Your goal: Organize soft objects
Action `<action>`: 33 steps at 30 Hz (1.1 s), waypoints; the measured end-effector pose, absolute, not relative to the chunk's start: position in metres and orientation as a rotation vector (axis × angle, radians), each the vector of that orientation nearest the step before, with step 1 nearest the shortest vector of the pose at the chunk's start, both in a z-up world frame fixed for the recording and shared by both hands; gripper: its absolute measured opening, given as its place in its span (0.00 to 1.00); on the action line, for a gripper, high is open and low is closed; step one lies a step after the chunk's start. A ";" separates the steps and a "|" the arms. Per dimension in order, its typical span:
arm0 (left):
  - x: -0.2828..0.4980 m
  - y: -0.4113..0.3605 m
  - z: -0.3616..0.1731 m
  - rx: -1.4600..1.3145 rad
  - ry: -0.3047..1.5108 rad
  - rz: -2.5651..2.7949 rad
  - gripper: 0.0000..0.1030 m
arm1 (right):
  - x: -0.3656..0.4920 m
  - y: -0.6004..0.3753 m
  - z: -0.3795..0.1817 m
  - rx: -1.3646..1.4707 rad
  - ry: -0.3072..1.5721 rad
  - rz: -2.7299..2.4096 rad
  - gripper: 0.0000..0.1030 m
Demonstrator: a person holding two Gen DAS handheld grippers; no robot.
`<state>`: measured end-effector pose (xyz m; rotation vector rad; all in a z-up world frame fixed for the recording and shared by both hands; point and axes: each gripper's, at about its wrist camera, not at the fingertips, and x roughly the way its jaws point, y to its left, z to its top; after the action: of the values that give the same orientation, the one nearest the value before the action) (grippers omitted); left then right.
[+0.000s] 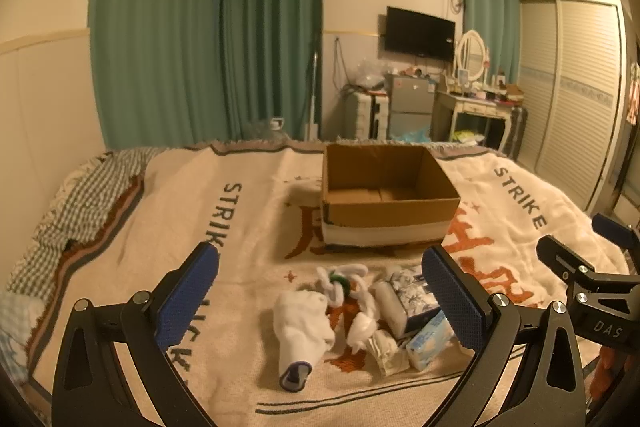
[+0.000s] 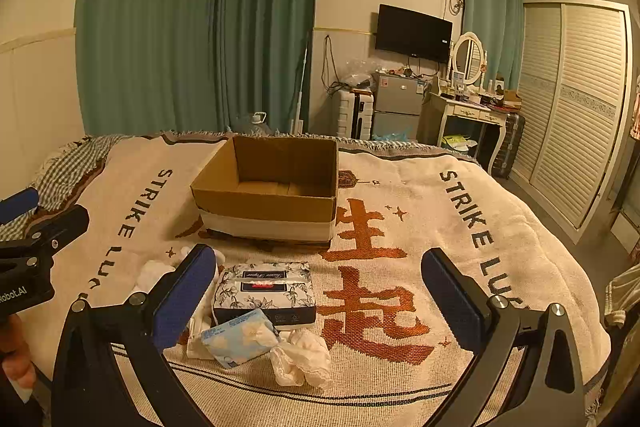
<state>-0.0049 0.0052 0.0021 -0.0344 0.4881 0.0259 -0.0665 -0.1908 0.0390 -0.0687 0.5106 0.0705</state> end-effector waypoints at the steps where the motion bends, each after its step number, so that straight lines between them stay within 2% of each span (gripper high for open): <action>1: -0.005 0.005 0.002 -0.034 0.488 0.025 1.00 | -0.066 -0.191 0.039 -0.070 0.511 0.070 1.00; 33: -0.005 0.013 0.002 -0.050 0.491 0.031 1.00 | -0.066 -0.189 0.038 -0.074 0.515 0.071 1.00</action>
<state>-0.0054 0.0130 0.0021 -0.0504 0.4909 0.0314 -0.0661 -0.1890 0.0382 -0.0737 0.5155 0.0708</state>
